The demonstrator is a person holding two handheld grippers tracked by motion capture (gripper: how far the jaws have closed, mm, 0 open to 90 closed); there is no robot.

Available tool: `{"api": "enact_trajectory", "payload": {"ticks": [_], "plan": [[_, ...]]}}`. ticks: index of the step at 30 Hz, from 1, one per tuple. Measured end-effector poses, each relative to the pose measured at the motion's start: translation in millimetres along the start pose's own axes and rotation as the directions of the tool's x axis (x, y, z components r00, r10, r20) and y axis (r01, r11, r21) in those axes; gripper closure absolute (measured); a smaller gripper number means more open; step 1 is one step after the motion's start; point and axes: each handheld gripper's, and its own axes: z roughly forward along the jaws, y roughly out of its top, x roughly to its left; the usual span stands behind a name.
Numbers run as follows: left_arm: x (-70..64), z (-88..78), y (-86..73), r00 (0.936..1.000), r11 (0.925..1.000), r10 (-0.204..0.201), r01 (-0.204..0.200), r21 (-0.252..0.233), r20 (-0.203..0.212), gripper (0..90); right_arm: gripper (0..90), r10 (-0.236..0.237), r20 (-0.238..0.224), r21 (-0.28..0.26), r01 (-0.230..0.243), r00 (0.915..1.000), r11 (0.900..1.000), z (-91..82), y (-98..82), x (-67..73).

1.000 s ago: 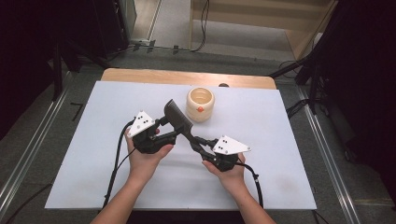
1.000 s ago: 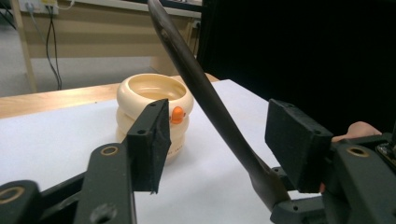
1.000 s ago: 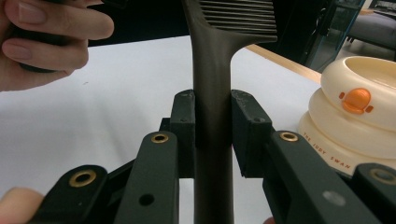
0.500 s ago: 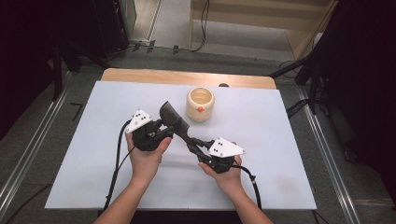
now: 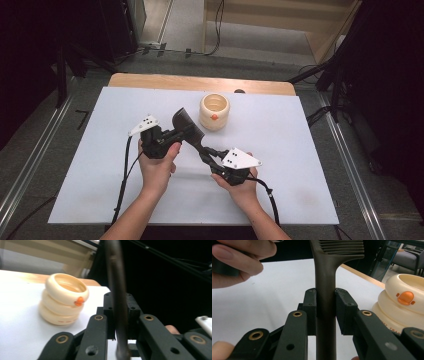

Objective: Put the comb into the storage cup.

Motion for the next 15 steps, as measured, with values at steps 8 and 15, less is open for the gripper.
{"api": "enact_trajectory", "payload": {"ticks": [8, 15], "plan": [[-2.5, -1.7, 0.7, 0.9987, 0.9988, 0.049, -0.049, -0.008, 0.014, 85.0, 50.7, 0.063, -0.034, 0.000, -0.063, 0.9974, 0.998, -0.7, -0.9, -5.9], [-2.7, -5.0, 3.1, 0.9957, 0.9956, 0.093, -0.093, -0.011, 0.002, 85.1, 13.5, 0.156, -0.073, -0.024, -0.158, 0.9851, 0.987, -11.0, -2.2, -19.3]]}}
